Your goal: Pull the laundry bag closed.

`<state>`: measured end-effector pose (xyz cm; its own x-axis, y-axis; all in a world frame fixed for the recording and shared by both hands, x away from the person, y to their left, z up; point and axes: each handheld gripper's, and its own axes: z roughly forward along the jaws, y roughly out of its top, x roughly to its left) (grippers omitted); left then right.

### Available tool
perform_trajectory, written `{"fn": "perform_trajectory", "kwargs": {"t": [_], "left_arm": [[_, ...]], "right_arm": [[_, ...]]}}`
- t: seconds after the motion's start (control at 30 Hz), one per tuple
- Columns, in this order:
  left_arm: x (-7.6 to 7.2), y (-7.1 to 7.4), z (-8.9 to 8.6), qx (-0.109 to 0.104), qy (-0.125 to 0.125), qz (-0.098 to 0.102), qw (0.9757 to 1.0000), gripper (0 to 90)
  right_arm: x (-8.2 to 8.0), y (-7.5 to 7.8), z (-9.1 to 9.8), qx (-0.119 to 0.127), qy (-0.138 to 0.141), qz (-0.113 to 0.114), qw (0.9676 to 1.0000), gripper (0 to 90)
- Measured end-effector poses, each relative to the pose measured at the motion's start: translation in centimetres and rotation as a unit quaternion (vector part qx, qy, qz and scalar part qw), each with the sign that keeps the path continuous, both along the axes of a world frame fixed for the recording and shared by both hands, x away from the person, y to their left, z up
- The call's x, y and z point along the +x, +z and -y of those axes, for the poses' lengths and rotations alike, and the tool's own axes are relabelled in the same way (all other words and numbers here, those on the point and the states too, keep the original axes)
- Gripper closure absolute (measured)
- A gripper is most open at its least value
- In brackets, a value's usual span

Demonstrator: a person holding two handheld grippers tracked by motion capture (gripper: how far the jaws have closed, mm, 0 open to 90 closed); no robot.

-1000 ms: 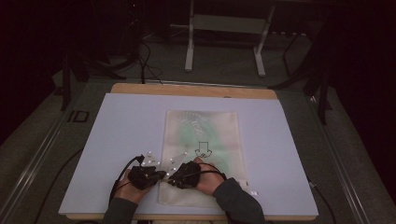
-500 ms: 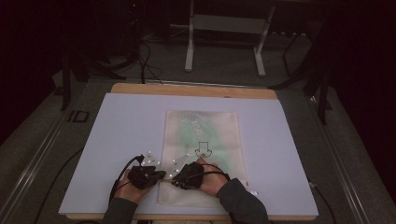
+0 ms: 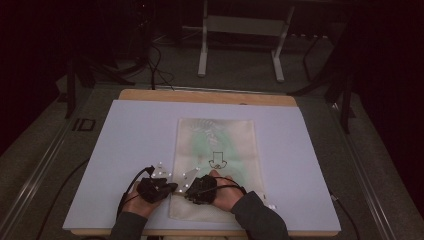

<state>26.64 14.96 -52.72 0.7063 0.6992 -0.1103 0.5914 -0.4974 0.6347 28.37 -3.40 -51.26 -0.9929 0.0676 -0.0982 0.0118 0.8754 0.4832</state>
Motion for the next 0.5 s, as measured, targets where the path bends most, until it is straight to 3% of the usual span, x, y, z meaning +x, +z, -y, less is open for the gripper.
{"fn": "perform_trajectory", "kwargs": {"t": [0.5], "left_arm": [[0.00,0.02,0.04,0.001,0.000,0.000,1.0000,89.6]], "right_arm": [[-0.36,0.47,0.91,-0.029,0.000,0.012,0.9995,82.5]]}}
